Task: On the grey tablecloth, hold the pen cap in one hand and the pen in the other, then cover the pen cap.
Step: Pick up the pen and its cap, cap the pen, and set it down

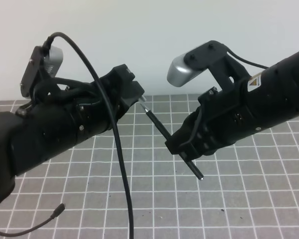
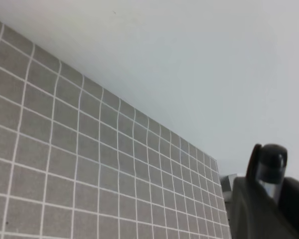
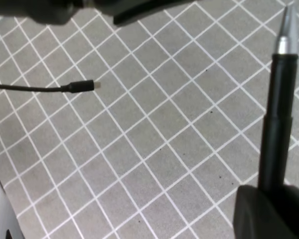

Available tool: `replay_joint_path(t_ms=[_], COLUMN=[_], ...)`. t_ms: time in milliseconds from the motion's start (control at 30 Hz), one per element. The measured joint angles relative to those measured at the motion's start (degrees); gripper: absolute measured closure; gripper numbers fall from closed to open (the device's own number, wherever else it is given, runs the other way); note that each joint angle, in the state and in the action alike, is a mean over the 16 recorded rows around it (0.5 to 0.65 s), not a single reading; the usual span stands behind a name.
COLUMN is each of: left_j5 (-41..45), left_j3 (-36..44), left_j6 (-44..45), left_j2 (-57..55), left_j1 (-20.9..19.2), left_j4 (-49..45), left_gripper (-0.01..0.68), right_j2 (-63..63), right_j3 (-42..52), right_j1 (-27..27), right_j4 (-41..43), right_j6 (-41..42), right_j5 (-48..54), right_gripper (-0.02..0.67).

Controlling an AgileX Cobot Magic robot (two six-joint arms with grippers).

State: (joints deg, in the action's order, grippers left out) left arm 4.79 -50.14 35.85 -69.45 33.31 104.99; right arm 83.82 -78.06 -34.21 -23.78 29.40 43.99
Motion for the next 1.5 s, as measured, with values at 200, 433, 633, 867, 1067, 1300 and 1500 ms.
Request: replay_joint_path(t_ms=[200, 433, 633, 867, 1067, 1300, 1500], left_j5=[0.1, 1.4, 3.3, 5.8, 7.1, 8.7, 11.1], left_j3=[0.0, 0.0, 0.0, 0.0, 0.0, 0.0, 0.0], left_j6=[-0.2, 0.3, 2.7, 7.5, 10.8, 12.4, 12.3], left_j2=[0.0, 0.0, 0.0, 0.0, 0.0, -0.2, -1.6], left_j1=[0.0, 0.0, 0.0, -0.1, -0.1, -0.1, -0.1], left_j4=[0.0, 0.0, 0.0, 0.0, 0.0, 0.0, 0.0], left_gripper=[0.673, 0.673, 0.673, 0.673, 0.673, 0.673, 0.673], right_j2=[-0.1, -0.1, 0.0, 0.0, 0.0, 0.0, 0.0], right_j3=[0.0, 0.0, 0.0, 0.0, 0.0, 0.0, 0.2], right_j1=[0.0, 0.0, 0.0, 0.0, 0.0, 0.0, 0.0], right_j4=[0.4, 0.7, 0.5, 0.2, -0.1, -0.4, -0.3], right_j6=[-0.5, -0.9, -0.9, -0.9, -1.2, -1.7, -2.1], right_j5=[0.3, -0.5, -1.9, -3.5, -4.5, -6.1, -7.7], right_gripper=[0.573, 0.573, 0.573, 0.573, 0.574, 0.574, 0.574])
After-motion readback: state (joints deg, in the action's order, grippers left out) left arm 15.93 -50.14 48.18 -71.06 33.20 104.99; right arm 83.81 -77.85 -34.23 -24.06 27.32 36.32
